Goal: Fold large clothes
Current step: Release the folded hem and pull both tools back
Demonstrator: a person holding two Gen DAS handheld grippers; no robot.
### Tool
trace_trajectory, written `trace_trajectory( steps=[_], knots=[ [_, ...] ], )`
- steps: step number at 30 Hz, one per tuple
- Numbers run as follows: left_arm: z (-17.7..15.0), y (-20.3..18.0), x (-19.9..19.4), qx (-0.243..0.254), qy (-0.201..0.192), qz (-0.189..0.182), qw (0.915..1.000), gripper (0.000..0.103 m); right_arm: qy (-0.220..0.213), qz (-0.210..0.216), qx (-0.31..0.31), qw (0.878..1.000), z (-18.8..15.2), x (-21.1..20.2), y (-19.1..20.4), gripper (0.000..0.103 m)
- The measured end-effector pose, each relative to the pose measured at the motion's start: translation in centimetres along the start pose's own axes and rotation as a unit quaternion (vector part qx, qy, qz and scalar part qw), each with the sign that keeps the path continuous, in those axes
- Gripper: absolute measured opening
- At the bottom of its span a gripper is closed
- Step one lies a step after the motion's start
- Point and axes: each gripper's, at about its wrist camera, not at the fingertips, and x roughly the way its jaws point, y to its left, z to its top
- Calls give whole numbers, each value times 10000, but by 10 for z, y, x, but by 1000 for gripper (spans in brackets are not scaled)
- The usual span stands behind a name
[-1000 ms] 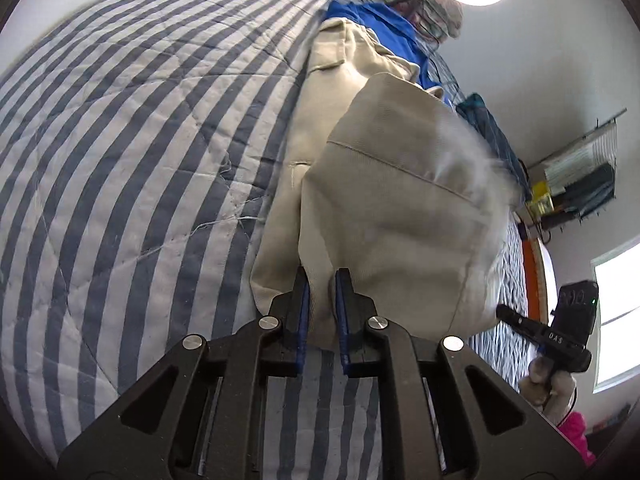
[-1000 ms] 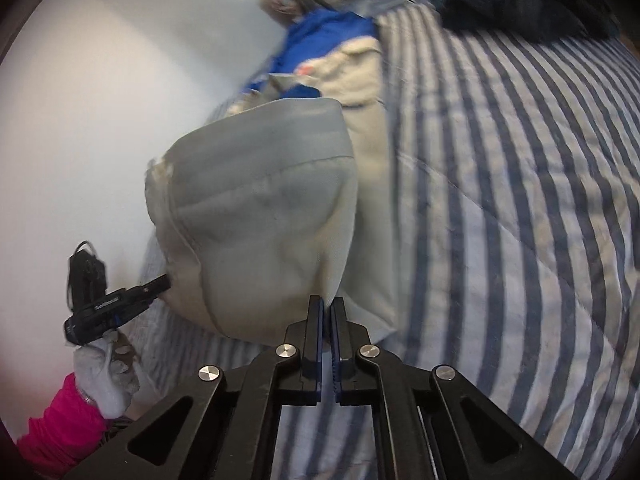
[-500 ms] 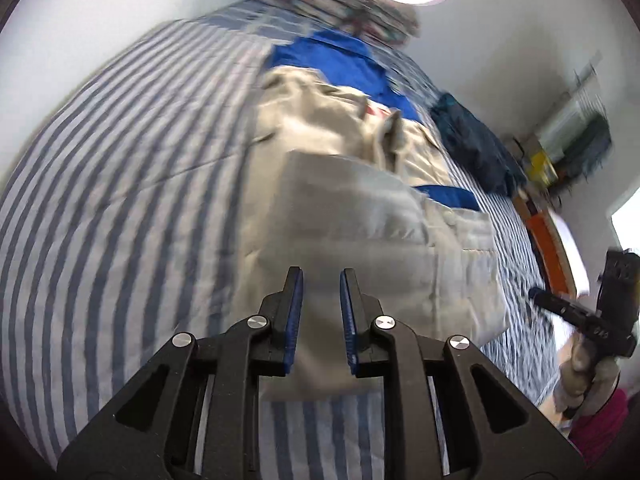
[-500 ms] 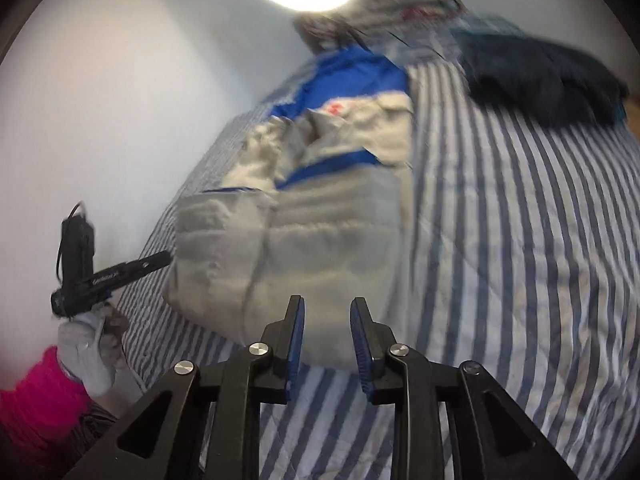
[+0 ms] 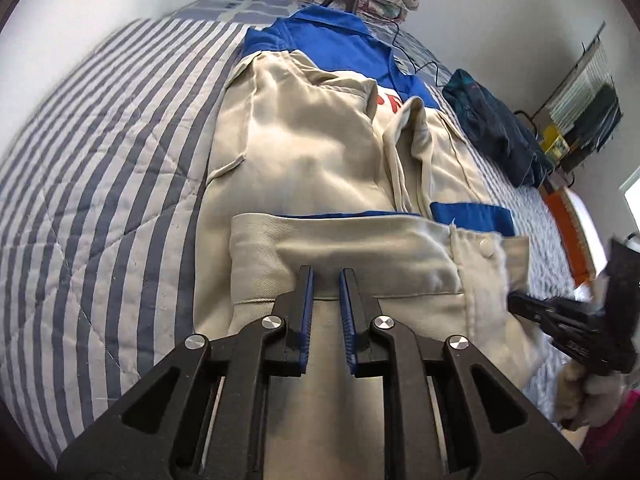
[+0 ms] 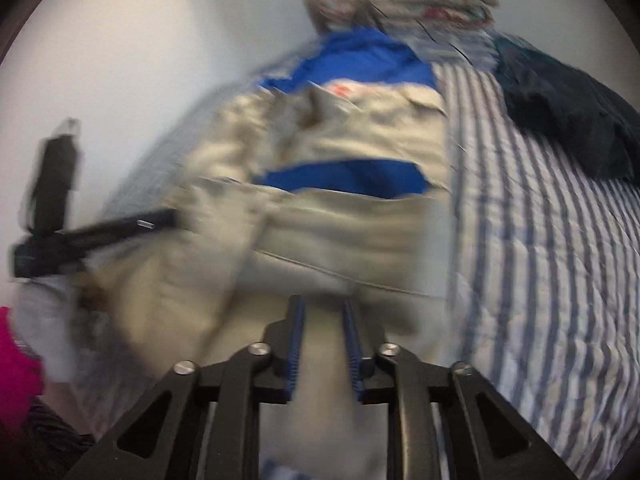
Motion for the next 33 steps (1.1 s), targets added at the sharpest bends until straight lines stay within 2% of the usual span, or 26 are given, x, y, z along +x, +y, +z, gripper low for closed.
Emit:
trace_trajectory(
  steps=[2, 6, 8, 9, 10, 12, 14, 19, 21, 23, 25, 29, 33],
  knots=[
    [-1, 3, -4, -17, -39, -48, 10000, 13, 26, 316, 385, 9988, -4, 1, -14, 0],
    [-6, 4, -22, -107, -80, -105, 9999, 13, -43, -73, -43, 10000, -4, -16, 1, 2],
    [-8, 3, -39, -211, -183, -118, 9995, 13, -186, -276, -115, 9994, -4, -29, 5, 21],
    [-11, 3, -49, -242, -257, -157, 9993, 15, -265, -223, -51, 9994, -4, -39, 5, 24],
    [-12, 1, -60, -238, -359, -154, 9990, 19, -351, -161, 13, 9993, -4, -48, 4, 26],
    [-13, -5, -83, -116, -625, -59, 9980, 44, -643, -229, 39, 9977, -6, -71, 5, 26],
    [-15, -11, -110, -17, -877, -2, 9961, 50, -935, -255, 34, 9953, -6, -92, 8, 32],
    [-11, -23, -173, 83, -1183, -22, 9929, 52, -1386, -241, 31, 9901, -4, -144, 25, 35],
    [-5, -31, -201, 268, -1328, 56, 9908, 52, -1517, -208, 20, 9882, -1, -161, 31, 44],
    [2, -37, -227, 422, -1497, 129, 9878, 52, -1637, -233, -49, 9862, 2, -183, 39, 59],
    [10, -42, -250, 475, -1654, 141, 9850, 52, -1678, -285, -169, 9853, 7, -199, 45, 70],
    [36, -50, -293, 477, -1947, 89, 9797, 52, -1825, -402, -399, 9816, 24, -235, 60, 71],
    [74, -57, -313, 560, -2057, -19, 9770, 53, -1979, -456, -626, 9772, 49, -264, 69, 71]
  ],
)
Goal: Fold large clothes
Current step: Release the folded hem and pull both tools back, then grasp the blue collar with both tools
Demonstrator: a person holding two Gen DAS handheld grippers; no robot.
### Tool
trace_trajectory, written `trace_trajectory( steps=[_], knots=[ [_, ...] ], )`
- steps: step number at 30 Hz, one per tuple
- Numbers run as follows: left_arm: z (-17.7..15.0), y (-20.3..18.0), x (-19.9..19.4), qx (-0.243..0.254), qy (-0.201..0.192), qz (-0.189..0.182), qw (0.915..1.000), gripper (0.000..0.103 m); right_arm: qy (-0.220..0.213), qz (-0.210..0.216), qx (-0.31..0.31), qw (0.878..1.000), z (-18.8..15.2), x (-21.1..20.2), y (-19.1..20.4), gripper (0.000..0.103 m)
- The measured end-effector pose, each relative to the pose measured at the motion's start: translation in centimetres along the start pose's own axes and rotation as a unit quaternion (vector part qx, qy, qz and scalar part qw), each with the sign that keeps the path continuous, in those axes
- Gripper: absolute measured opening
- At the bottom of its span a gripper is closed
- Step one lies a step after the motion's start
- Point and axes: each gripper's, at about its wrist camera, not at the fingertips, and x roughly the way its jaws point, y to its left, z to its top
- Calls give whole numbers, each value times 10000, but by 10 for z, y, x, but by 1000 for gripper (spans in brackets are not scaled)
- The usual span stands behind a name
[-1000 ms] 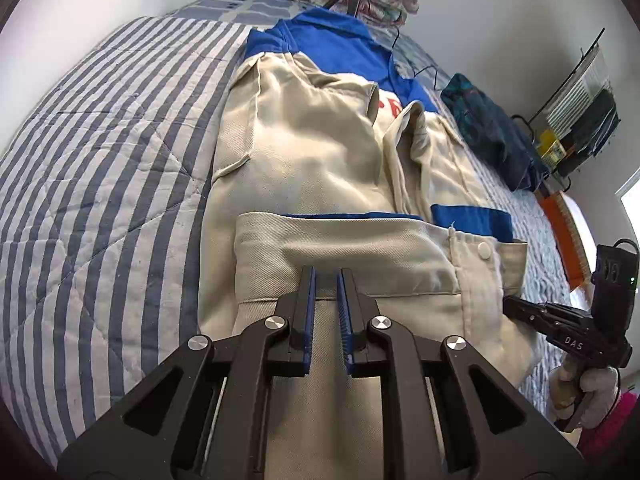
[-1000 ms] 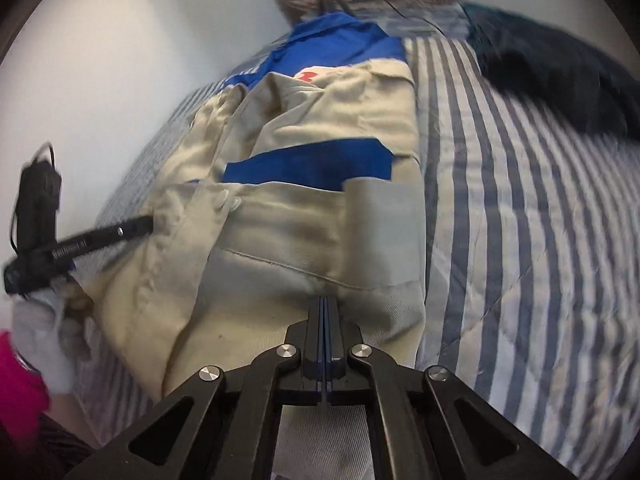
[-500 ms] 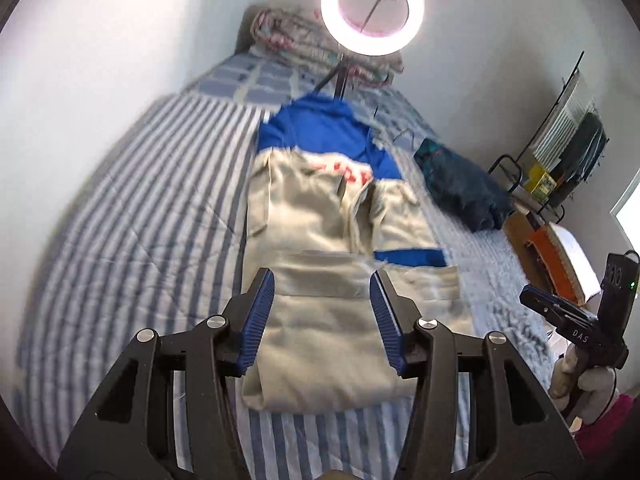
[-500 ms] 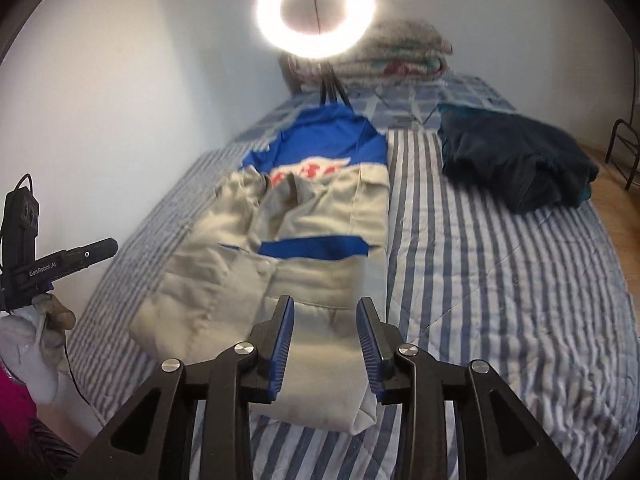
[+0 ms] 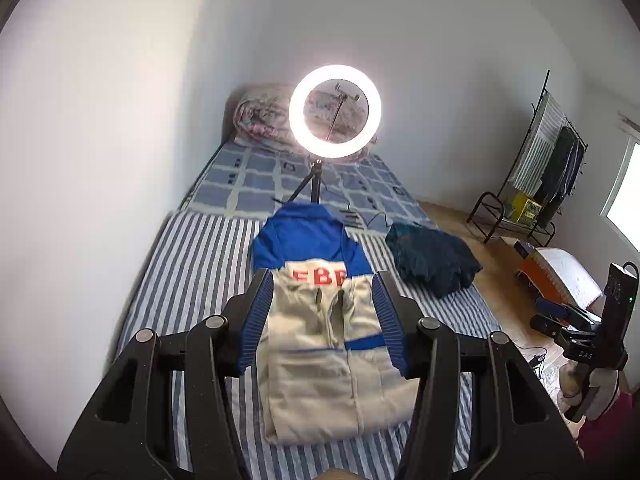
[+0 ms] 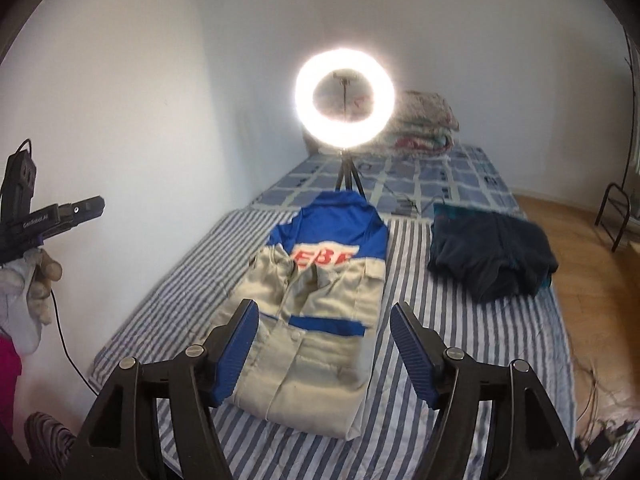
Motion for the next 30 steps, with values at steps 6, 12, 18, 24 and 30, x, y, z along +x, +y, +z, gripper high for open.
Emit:
trace_trajectory(
  steps=[6, 12, 18, 24, 30],
  knots=[
    [72, 4, 43, 3, -23, -134, 9999, 53, -97, -92, -326, 9994, 70, 17, -11, 70],
    [114, 24, 136, -163, 260, -214, 9993, 54, 62, -54, -236, 9997, 123, 85, -42, 62],
    [119, 62, 247, -467, 650, -264, 9964, 54, 348, -42, -177, 9992, 138, 187, -72, 61],
    [96, 99, 358, -673, 1117, -229, 9912, 54, 781, -25, -54, 9969, 129, 297, -106, 54],
    [57, 135, 448, -496, 1680, 40, 9845, 54, 1267, 39, -78, 9919, 106, 394, -133, 47]
  ],
)
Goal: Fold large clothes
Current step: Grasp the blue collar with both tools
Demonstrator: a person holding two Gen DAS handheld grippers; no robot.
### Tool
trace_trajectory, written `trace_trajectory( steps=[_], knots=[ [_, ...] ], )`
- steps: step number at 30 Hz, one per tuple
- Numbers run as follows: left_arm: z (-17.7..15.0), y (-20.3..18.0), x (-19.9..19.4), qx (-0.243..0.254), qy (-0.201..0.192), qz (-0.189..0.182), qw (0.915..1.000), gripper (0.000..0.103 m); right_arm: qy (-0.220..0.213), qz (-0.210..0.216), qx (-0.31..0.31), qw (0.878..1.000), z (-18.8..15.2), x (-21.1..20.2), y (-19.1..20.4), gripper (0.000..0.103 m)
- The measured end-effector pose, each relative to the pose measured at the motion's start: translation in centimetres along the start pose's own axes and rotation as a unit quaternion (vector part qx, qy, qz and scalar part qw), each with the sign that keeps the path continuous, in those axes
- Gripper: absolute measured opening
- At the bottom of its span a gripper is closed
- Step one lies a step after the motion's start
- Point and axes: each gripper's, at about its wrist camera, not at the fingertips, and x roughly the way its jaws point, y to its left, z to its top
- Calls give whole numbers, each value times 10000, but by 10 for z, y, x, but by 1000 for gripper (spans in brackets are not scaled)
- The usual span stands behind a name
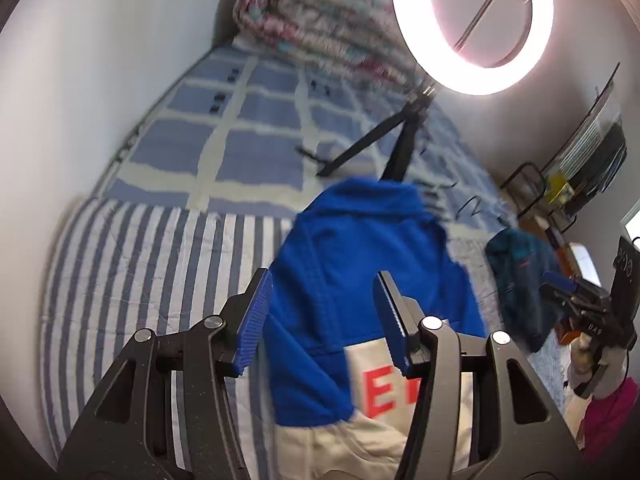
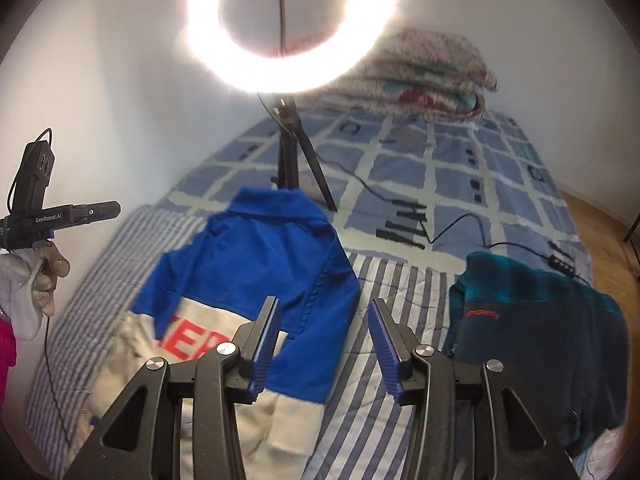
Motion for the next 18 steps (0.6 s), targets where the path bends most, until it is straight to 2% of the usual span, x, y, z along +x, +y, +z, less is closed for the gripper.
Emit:
trace_trajectory(
  steps=[5, 9, 14, 18],
  knots=[
    [-10, 16, 66, 310, 481, 370, 9977, 54, 294, 81, 32, 9995, -5, 56, -14, 47],
    [-12, 16, 101, 537, 674, 567, 9947, 54, 424, 156, 20, 9990, -3, 89, -15, 47],
    [-5, 9, 124, 616, 710, 494, 9943, 54, 488, 201, -15, 9986, 5, 122, -17, 47],
    [-1, 4, 134, 776, 696, 453, 9935, 54, 482, 298, 192, 9982, 12, 145, -24, 47]
  ],
)
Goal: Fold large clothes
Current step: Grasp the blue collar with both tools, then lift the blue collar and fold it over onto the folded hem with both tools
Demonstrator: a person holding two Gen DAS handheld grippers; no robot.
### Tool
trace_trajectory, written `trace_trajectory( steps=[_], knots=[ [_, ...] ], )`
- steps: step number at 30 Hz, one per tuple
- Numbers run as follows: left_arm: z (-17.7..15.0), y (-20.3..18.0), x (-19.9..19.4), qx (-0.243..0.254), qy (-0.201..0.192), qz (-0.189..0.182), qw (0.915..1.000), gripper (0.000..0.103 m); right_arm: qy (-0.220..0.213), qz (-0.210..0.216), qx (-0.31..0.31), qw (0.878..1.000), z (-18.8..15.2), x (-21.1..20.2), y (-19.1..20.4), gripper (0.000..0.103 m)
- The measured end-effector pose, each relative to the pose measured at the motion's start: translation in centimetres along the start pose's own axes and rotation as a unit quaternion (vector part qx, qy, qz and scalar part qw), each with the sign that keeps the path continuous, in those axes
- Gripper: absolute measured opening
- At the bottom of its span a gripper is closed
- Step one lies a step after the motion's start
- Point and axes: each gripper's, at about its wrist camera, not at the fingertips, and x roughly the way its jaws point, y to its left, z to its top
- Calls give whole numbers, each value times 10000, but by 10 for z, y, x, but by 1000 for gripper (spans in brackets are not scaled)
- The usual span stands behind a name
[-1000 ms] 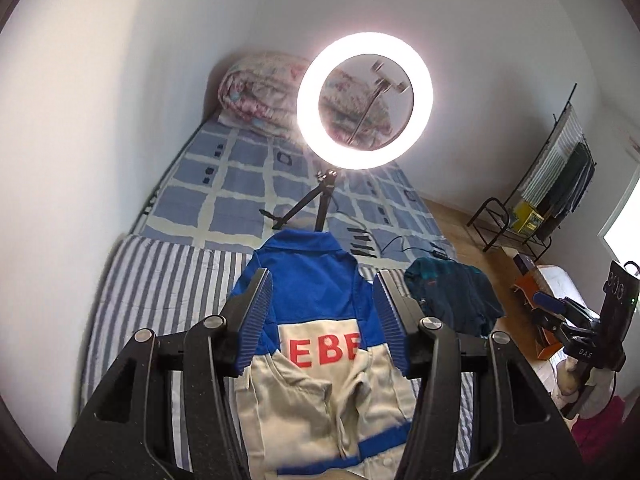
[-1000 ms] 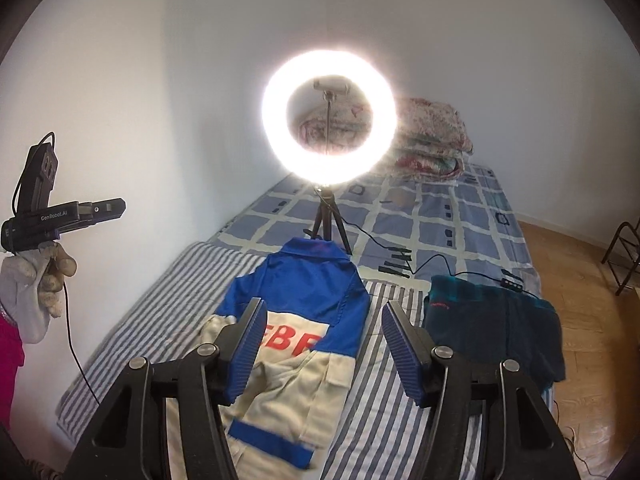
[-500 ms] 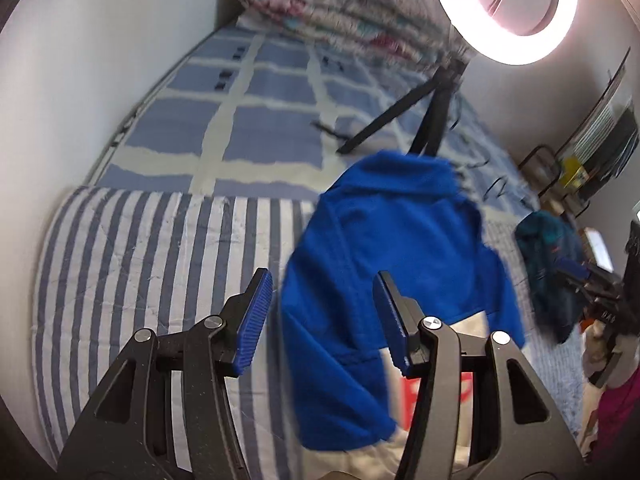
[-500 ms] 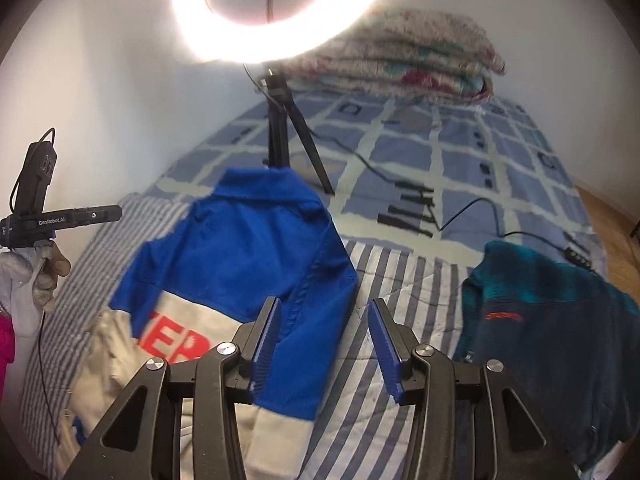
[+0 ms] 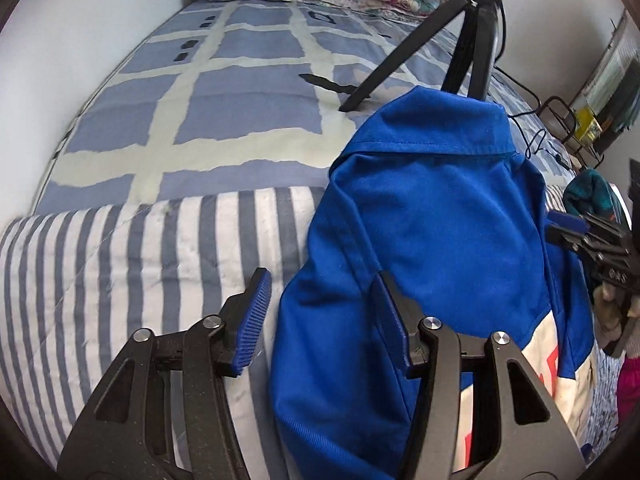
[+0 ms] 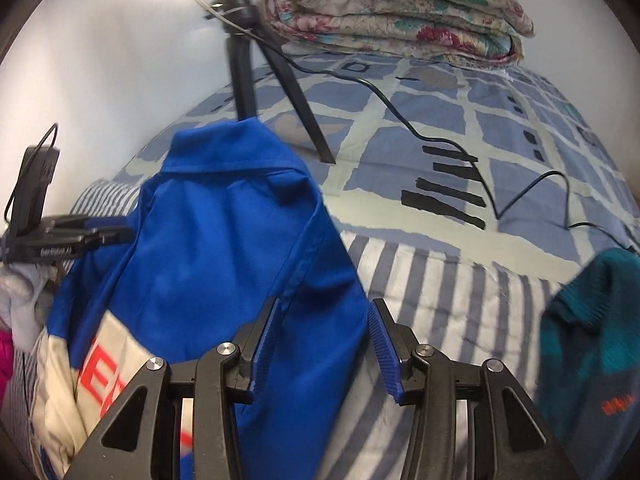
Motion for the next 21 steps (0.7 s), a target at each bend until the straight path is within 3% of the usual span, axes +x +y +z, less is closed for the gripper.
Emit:
trace_trajectory(
  steps=[4, 5, 6, 7, 8, 9, 10, 11, 16, 21],
  knots=[
    [0, -6, 4, 179, -186, 44, 9997, 53, -37, 92, 163, 9998, 2, 21, -5, 48],
    [0, -6, 5, 193, -225, 37, 9996, 49, -112, 107, 164, 9997, 2, 22, -5, 49],
    [-1, -7, 5, 207, -275, 13, 9994, 37, -168, 105, 167, 9997, 1, 21, -3, 49],
    [-1, -8, 5, 195, -296, -3, 9994, 31, -205, 130, 143, 9996, 1, 21, 0, 41],
    [-2, -8, 5, 171, -334, -22, 9993, 22, -230, 186, 80, 9995, 0, 21, 3, 25],
    [-1, -9, 5, 157, -348, -40, 9993, 5, -269, 126, -1, 9996, -1, 20, 6, 17],
    [-2, -11, 5, 141, -358, -53, 9992, 5, -290, 68, -29, 9996, -2, 20, 8, 4],
    [-2, -14, 4, 184, -393, 16, 9991, 4, -310, 68, -25, 9995, -2, 19, 9, 2],
    [-5, -26, -14, 359, -626, 68, 9974, 1, -615, 109, 3, 9980, 1, -3, 13, 0],
    [-8, -30, -48, 235, -963, -167, 9949, 1, -805, 119, -113, 9966, 7, -28, 26, 0]
  ],
)
